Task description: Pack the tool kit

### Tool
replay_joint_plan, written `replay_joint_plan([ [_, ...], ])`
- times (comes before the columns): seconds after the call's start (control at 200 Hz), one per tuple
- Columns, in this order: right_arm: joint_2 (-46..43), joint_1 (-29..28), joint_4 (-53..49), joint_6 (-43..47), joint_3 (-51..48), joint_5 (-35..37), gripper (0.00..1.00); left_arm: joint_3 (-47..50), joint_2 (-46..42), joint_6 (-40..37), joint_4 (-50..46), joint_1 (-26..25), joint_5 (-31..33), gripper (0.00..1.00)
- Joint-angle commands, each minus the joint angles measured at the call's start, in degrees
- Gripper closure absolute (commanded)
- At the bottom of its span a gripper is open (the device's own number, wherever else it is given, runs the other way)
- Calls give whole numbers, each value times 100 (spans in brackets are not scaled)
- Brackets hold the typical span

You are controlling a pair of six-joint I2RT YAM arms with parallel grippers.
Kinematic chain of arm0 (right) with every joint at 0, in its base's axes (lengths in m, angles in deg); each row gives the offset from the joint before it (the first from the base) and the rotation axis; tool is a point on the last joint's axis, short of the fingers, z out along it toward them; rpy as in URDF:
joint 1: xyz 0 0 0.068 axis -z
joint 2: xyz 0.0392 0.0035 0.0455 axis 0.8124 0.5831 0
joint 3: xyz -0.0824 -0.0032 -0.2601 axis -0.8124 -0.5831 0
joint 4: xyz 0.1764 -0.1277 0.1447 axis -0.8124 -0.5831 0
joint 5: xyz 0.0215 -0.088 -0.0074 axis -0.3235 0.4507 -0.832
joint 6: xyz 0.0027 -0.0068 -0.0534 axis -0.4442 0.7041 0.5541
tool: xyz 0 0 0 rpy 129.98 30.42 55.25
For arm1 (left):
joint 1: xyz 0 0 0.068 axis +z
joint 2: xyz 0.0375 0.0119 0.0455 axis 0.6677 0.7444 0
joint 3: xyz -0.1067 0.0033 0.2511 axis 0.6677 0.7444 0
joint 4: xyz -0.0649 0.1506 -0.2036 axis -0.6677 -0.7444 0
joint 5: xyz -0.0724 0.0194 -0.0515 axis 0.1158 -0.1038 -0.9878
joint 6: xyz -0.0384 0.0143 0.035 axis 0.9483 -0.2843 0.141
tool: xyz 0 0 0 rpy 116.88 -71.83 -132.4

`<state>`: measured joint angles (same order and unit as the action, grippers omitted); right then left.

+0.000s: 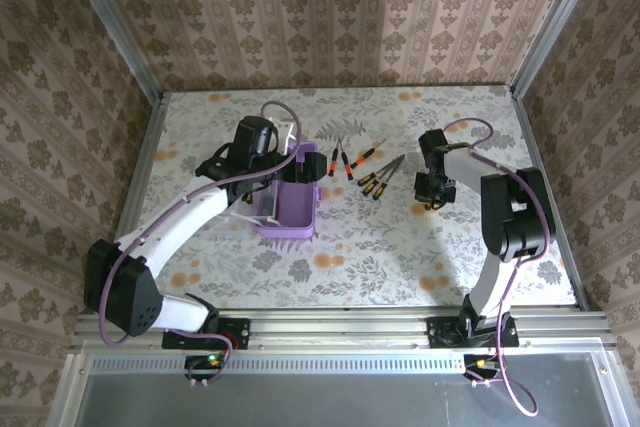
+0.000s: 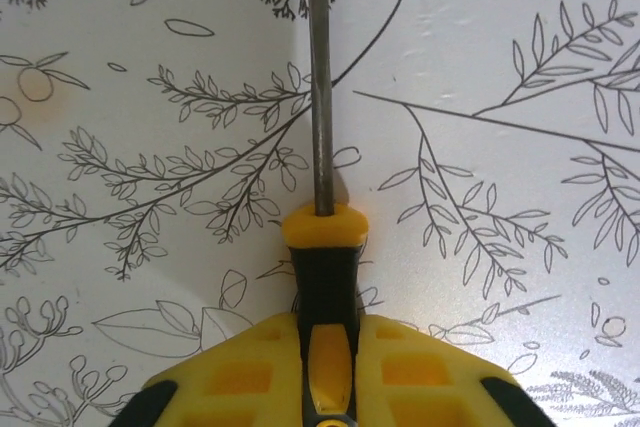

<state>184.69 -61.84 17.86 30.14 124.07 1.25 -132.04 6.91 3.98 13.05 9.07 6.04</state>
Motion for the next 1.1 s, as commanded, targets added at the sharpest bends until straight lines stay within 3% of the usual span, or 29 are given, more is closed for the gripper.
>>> replay_joint_plan([
  [0.0,-166,-33,239,-124,-80,-248,89,-223,-131,-206,-226,36,165,0],
  [0.145,-741,-392,207,-356,40,-287,91,-239,-230,-247,-281,194,299,0],
  [0.315,-1023,-1672,236,-864,608,-328,92,-111,-456,-219,-312,628,1104,0],
  [0.405,-703,-2519,425,-1177,1178,-489,92,5,-581,-82,-279,1192,1521,0],
  [0.535,245,-3413,516,-1197,2321,-539,91,26,-662,-5,-285,1805,1648,0],
  [0.795,1763,-4092,368,-1554,4410,-1302,91,35,-726,64,-348,2605,1890,0],
  [1.095,2583,-4167,261,-2159,5258,-1616,88,54,-726,209,-292,2702,1644,0],
])
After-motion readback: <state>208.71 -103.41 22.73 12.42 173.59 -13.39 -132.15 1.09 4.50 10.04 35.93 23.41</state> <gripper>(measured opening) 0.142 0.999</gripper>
